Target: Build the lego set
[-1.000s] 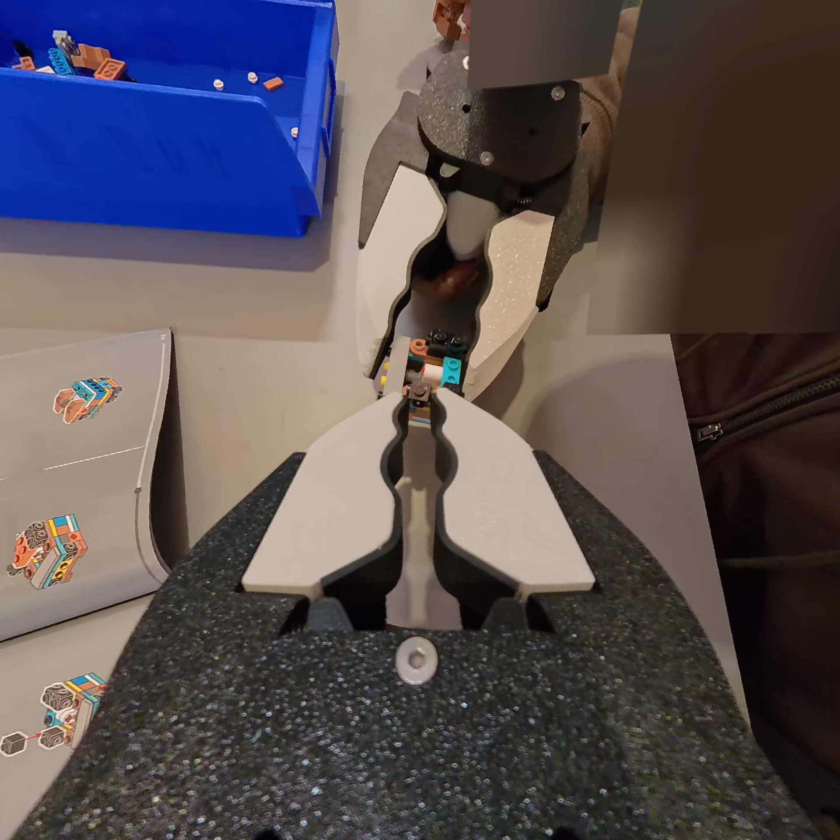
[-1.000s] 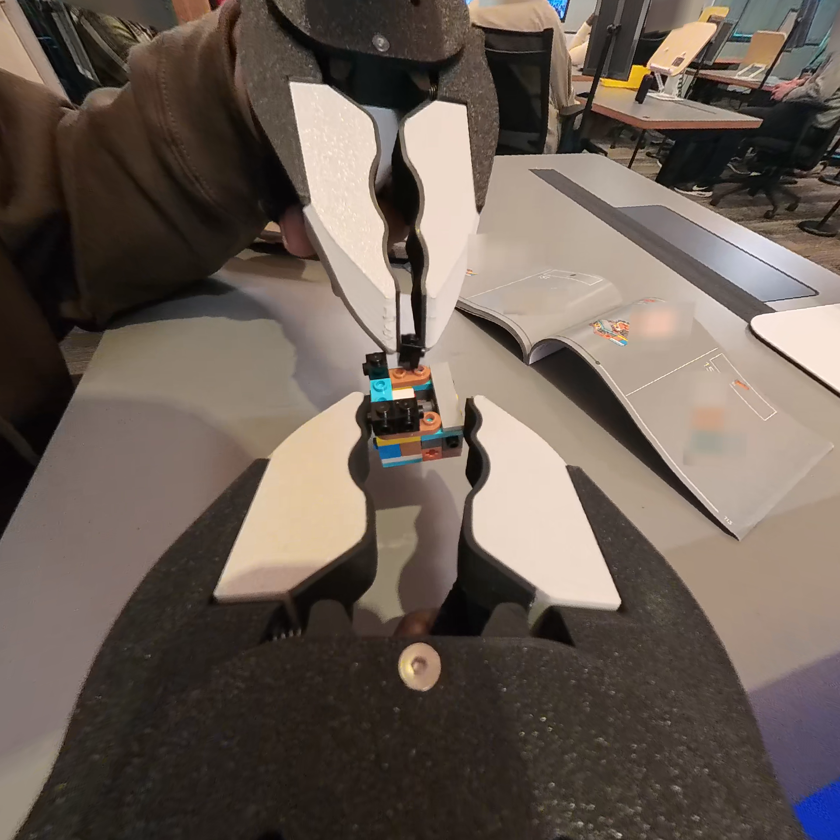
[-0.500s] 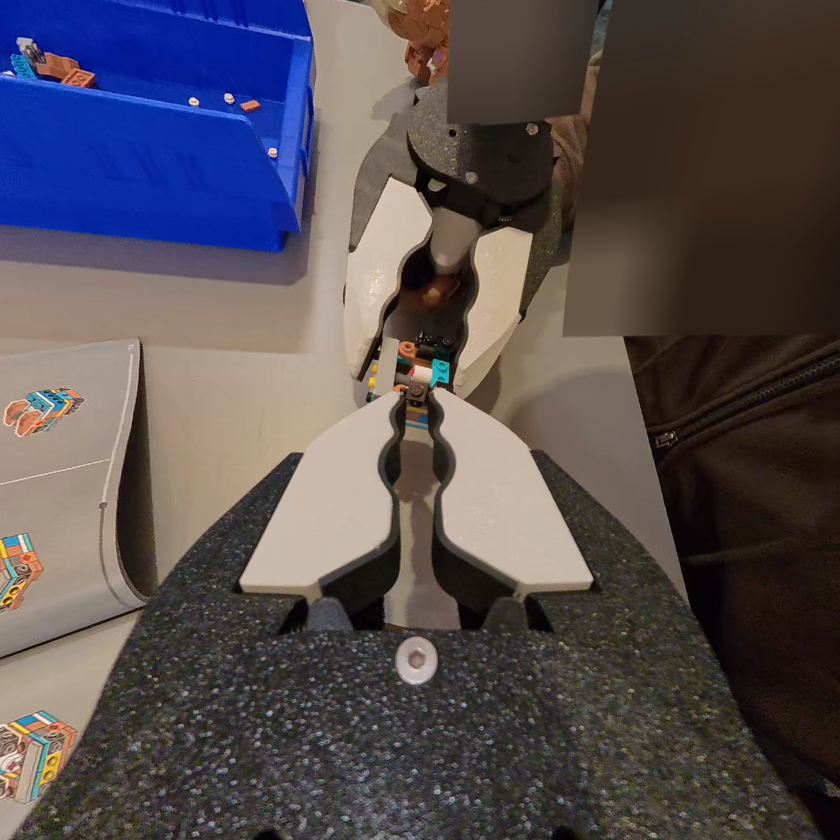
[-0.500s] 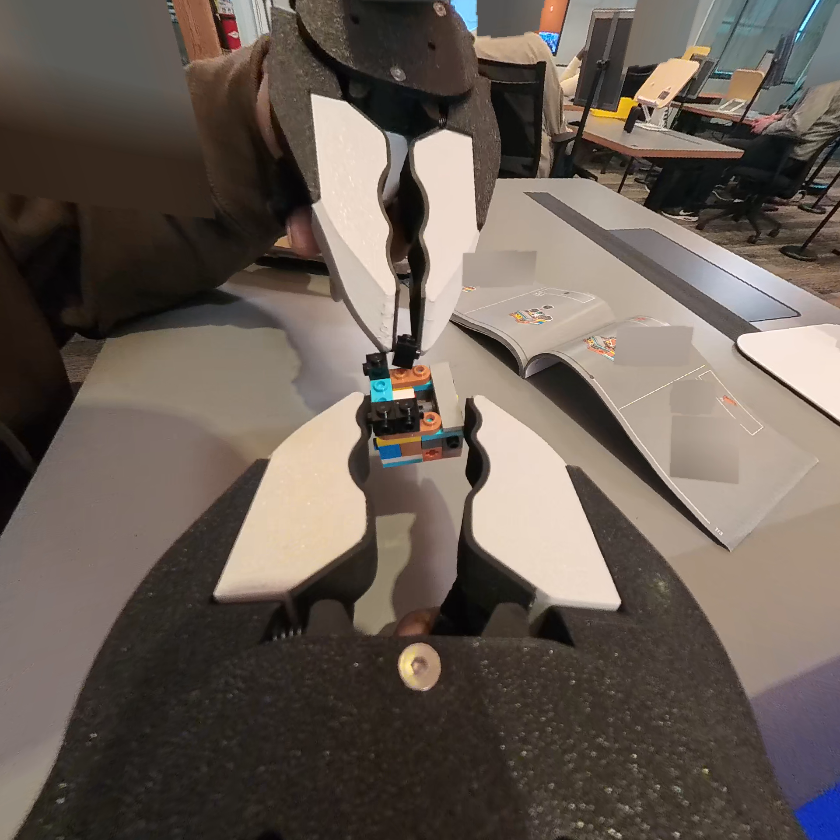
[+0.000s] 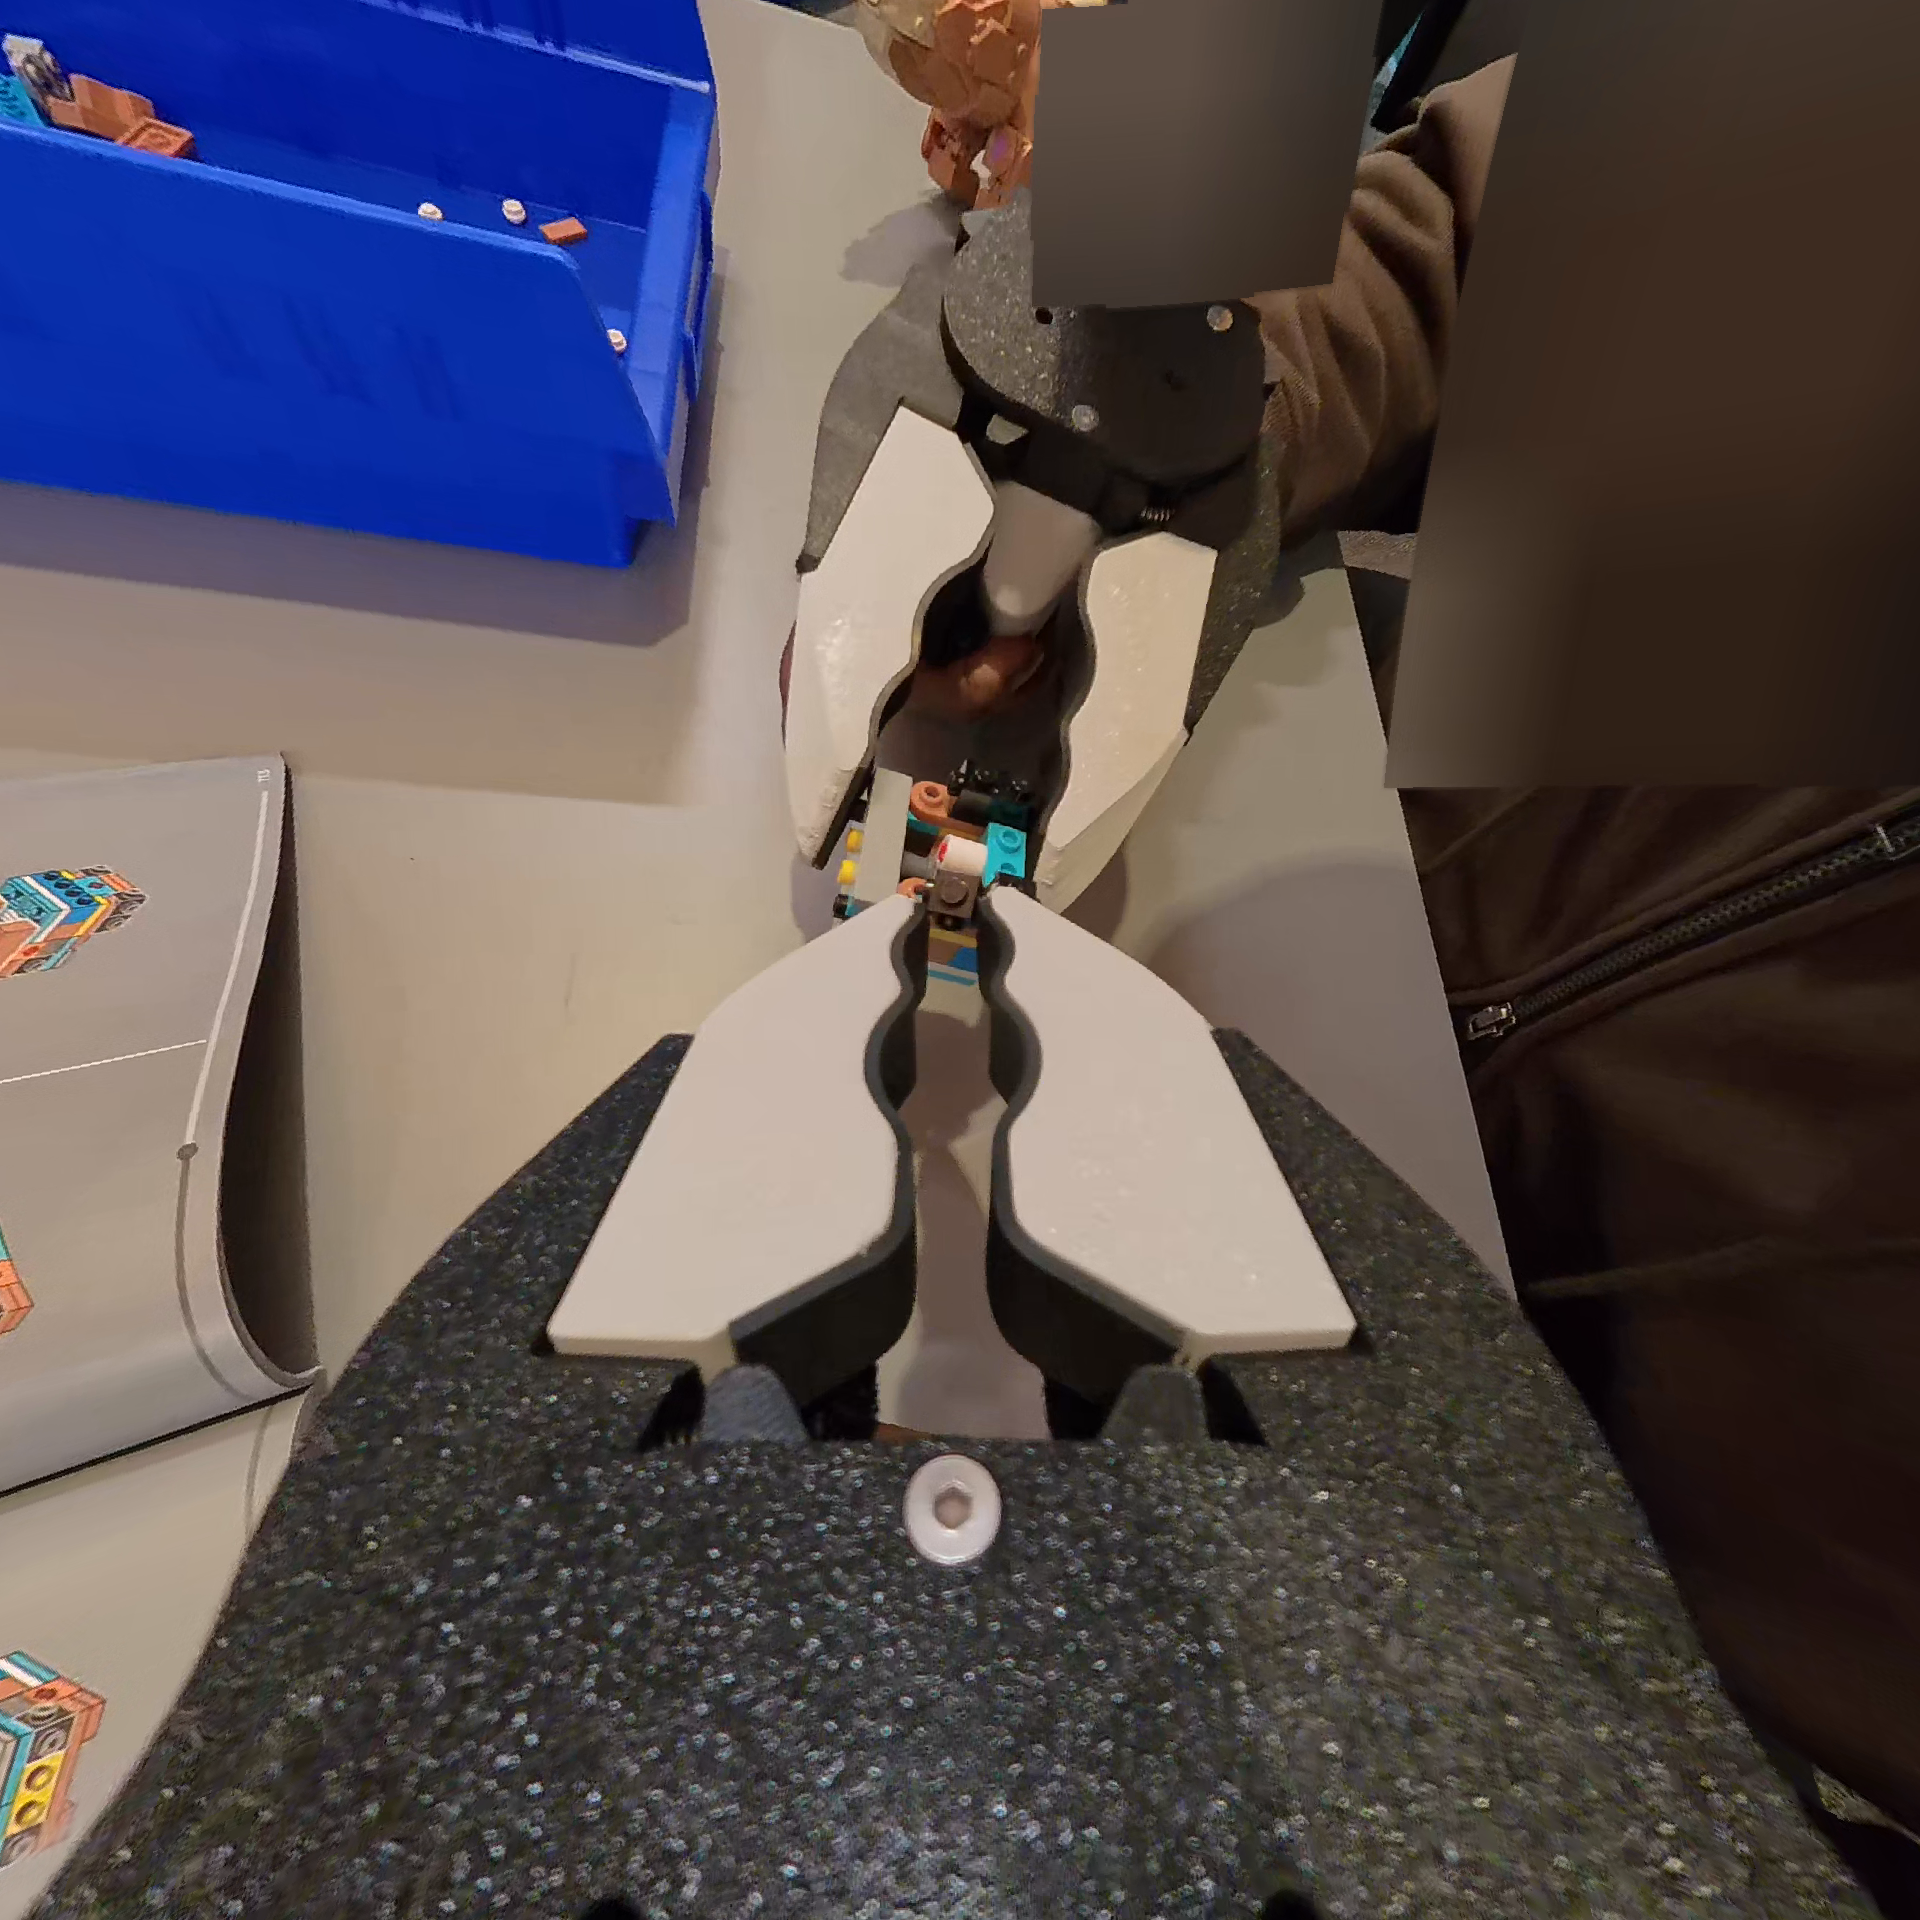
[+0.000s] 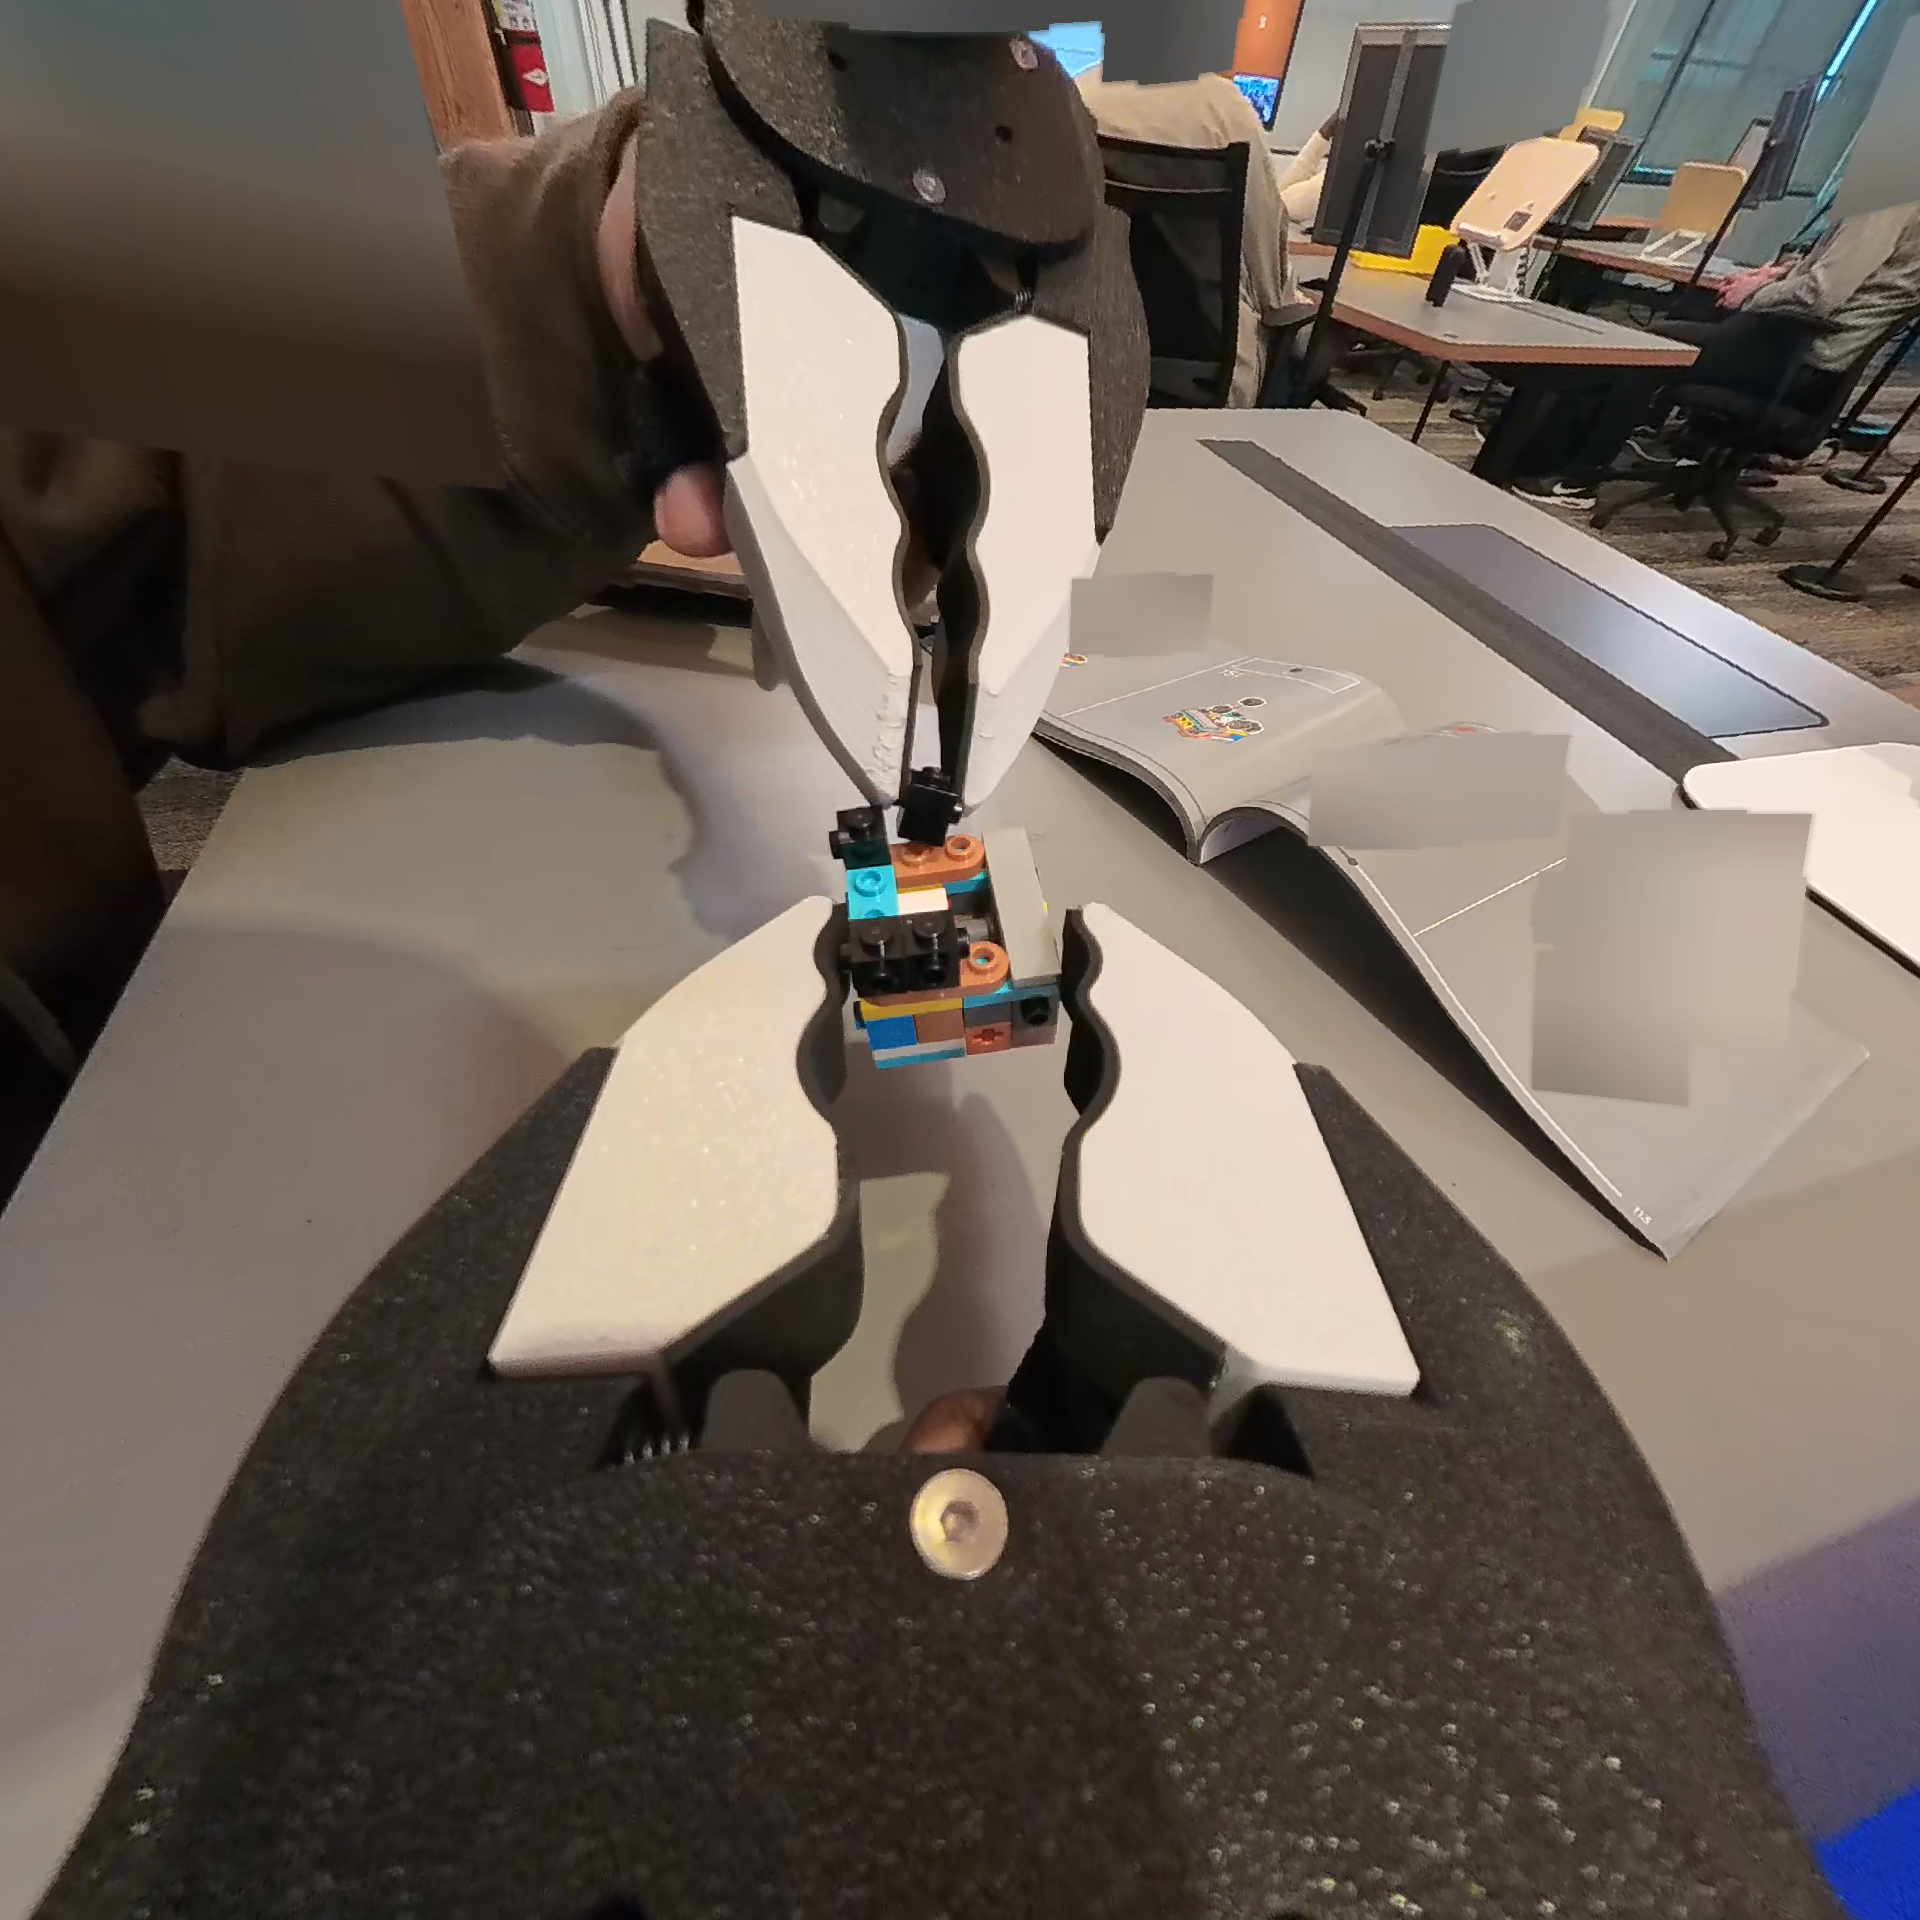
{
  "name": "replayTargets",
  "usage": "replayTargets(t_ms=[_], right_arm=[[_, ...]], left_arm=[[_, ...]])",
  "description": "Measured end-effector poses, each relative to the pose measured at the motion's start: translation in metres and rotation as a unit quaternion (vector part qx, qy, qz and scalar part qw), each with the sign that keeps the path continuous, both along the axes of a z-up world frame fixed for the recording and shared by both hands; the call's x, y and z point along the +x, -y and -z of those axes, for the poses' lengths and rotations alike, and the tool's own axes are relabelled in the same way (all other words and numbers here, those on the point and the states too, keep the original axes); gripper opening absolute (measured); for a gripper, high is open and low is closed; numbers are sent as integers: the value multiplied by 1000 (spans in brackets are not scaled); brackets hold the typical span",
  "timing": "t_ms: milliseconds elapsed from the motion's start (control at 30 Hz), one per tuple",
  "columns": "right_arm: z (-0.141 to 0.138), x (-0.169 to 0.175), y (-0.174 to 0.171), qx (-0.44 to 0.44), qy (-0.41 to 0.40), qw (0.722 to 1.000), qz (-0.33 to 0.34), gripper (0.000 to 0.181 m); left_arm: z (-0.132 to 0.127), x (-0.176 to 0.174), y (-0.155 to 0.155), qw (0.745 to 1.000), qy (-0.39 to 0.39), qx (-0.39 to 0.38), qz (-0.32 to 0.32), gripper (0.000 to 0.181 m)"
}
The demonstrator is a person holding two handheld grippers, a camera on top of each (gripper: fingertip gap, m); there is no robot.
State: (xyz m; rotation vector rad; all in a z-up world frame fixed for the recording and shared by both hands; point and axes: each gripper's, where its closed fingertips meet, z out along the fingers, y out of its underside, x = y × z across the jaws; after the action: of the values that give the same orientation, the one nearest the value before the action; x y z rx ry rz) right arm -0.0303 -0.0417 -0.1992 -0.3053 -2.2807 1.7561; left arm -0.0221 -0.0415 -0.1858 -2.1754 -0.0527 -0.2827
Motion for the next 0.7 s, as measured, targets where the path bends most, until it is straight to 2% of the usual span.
replayTargets(t_ms=[700], right_arm=[[-2, 3, 1, -3, -6, 1000, -6, 39]], left_arm=[[-3, 2, -1, 998, 52, 29, 11, 9]])
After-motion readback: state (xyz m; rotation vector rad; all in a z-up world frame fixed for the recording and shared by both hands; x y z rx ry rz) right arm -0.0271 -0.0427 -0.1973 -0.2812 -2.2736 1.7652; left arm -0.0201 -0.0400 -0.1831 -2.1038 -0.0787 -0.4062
